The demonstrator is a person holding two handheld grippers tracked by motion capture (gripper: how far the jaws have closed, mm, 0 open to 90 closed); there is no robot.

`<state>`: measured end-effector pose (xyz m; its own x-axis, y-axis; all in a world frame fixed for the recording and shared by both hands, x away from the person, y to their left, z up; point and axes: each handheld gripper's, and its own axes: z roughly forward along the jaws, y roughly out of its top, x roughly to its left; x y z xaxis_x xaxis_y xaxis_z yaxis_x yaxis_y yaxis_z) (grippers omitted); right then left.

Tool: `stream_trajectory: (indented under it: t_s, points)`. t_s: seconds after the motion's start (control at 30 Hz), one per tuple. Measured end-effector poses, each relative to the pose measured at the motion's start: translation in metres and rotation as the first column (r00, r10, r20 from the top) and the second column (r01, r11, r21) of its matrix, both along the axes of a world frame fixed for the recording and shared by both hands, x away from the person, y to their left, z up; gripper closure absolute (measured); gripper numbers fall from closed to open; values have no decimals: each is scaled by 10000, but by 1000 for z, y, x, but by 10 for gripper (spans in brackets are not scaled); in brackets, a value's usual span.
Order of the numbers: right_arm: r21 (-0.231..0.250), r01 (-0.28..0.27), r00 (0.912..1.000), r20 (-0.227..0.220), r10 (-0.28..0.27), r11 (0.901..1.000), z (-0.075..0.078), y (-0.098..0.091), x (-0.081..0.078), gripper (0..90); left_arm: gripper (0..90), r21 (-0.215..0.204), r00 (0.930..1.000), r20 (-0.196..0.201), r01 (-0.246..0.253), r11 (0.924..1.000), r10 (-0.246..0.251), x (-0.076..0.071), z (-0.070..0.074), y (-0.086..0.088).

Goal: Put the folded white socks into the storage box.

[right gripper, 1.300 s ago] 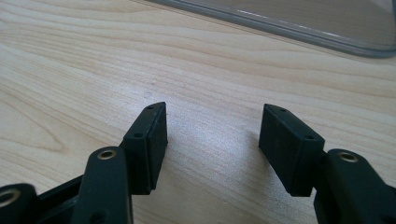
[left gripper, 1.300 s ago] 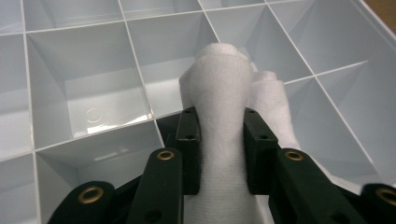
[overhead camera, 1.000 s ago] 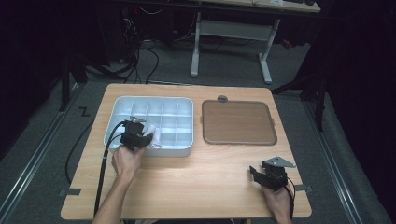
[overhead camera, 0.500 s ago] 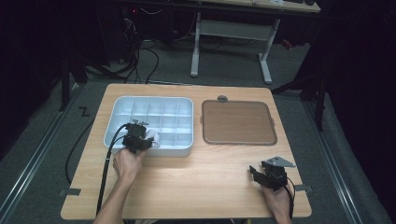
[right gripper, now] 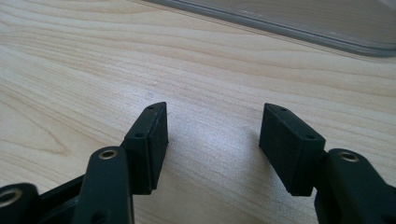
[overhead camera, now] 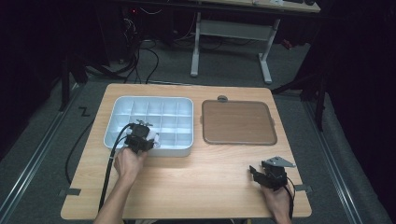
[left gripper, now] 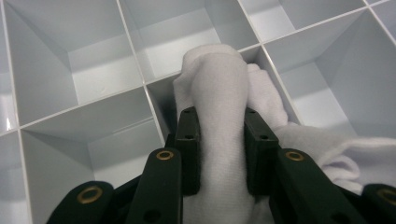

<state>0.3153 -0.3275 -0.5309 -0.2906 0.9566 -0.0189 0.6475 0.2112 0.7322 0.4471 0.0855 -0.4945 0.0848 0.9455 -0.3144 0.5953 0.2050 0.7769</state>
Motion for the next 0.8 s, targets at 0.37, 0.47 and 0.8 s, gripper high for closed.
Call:
stream_trajectory:
  t_s: [0.37,0.47,0.8]
  points:
    - [6,-6,10000,-3,6,10000,0,0,0,425,646,-677,9994,348,-37,9977,60,-2,3,6]
    - [10,-12,10000,-5,12,10000,0,0,0,425,634,-783,9992,389,-55,9969,86,-2,6,6]
    - [12,-14,10000,-7,14,10000,0,0,0,425,532,-1488,9987,462,-159,9887,230,-5,19,14]
